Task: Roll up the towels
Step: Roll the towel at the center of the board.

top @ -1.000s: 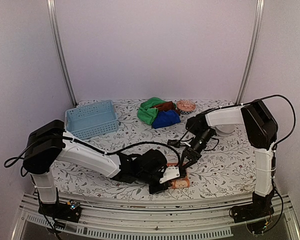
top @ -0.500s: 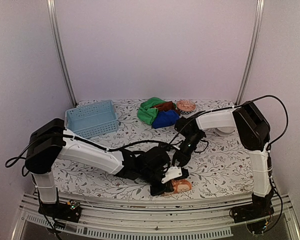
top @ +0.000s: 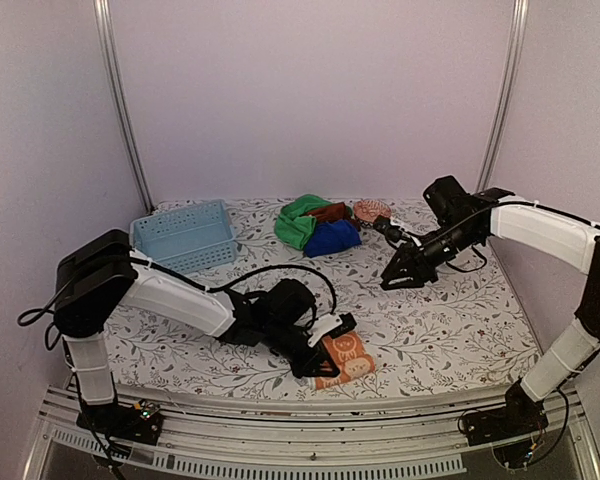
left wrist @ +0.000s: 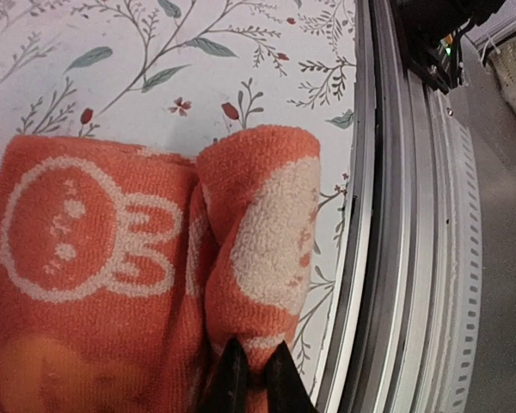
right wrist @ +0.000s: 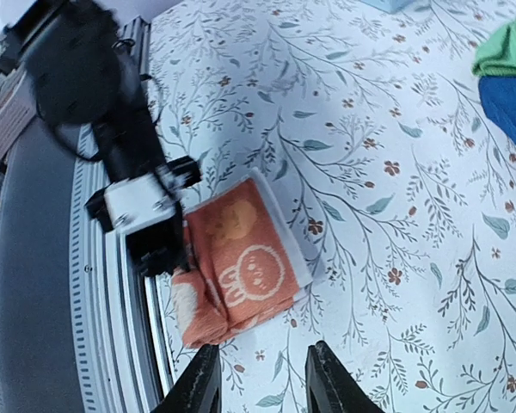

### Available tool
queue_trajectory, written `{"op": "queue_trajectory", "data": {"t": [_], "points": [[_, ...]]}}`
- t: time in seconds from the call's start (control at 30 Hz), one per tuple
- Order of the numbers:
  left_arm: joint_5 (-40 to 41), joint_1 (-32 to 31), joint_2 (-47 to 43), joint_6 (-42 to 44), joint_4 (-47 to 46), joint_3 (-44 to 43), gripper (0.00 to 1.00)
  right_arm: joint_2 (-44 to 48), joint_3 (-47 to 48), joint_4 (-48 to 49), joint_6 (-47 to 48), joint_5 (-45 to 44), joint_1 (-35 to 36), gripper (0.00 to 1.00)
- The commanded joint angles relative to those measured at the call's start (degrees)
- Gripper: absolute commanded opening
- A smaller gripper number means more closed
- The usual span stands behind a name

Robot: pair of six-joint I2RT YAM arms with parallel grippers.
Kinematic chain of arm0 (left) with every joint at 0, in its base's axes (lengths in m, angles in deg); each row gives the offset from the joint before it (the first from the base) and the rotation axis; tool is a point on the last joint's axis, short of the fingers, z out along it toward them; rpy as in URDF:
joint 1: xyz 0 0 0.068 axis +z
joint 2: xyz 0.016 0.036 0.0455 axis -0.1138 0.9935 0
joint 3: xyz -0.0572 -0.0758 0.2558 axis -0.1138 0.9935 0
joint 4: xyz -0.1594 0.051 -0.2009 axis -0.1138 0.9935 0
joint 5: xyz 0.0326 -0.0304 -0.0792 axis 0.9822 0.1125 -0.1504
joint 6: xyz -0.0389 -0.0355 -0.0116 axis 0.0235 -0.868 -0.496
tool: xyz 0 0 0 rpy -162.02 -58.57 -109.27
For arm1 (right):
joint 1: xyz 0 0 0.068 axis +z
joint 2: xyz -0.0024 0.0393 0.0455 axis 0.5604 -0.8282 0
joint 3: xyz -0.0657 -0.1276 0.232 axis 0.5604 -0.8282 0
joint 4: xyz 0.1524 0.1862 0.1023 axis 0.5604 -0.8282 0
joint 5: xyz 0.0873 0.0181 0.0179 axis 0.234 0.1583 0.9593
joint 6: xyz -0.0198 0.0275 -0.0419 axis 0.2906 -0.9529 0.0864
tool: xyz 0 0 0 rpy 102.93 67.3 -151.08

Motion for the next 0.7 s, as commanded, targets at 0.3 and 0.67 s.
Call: {"op": "queue_trajectory", "data": {"t": [0.3,0.67], "points": [[-13.71,8.11,3.52,-18.10,-11.82,7.32,0.00,9.51,-19.07,16.54,9.72,-18.07,17.82,0.44],[-15.89,10.45,6.16,-18.25,-11.67,6.96,0.00,2.39,-23.19,29.14,13.60,-31.86,30.30,0.49]]}}
